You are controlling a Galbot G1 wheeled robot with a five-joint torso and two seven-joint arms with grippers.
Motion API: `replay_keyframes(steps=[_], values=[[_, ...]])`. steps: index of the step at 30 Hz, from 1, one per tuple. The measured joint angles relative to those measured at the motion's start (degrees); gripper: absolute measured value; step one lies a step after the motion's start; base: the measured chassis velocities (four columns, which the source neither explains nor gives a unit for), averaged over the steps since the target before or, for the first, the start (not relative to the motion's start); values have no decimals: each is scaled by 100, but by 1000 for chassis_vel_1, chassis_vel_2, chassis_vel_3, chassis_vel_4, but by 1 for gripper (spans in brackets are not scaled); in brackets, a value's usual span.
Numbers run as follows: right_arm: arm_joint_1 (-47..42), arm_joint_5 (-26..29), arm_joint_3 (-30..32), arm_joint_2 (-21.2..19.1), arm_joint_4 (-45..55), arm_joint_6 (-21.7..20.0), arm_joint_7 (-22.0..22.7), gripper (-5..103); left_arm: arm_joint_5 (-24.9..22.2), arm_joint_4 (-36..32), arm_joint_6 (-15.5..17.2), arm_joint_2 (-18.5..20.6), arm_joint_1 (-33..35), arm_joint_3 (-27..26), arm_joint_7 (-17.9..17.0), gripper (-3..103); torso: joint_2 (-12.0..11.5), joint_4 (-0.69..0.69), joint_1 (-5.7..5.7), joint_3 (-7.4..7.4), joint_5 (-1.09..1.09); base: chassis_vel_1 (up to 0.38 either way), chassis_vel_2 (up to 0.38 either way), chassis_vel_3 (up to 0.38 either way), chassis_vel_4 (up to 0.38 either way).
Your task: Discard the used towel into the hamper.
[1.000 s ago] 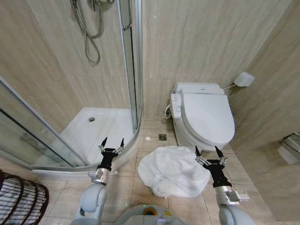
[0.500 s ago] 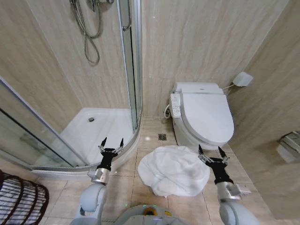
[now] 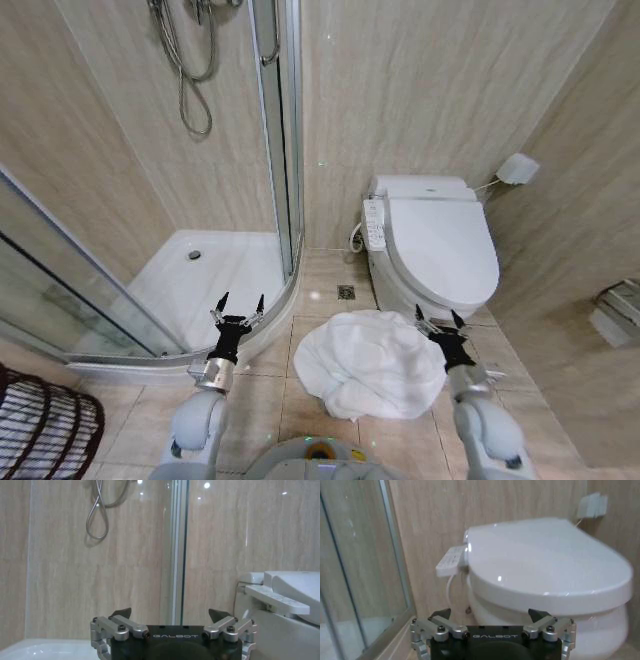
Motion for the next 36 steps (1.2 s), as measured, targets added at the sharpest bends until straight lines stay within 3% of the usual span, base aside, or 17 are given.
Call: replay_keyframes(steps=[6, 15, 27, 36], values=[[283, 29, -180, -5, -364, -188, 126, 100, 0, 11, -14, 29, -11, -23, -6, 100, 0, 0, 0, 0, 0, 0, 0, 0, 0], [805, -474, -318, -21, -1684, -163, 177, 100, 5, 59, -43, 33, -47, -34, -21, 100, 0, 0, 0, 0, 0, 0, 0, 0, 0], [1333, -1151, -557, 83, -2941, -131, -405, 100, 0, 174, -67, 44, -74, -41, -102, 100, 0, -1, 0, 0, 0, 0, 0, 0, 0], [1853, -1176, -600, 243, -3819, -143, -529, 100, 0, 282, -61, 61, -186, -49, -112, 100, 0, 0, 0, 0, 0, 0, 0, 0, 0]])
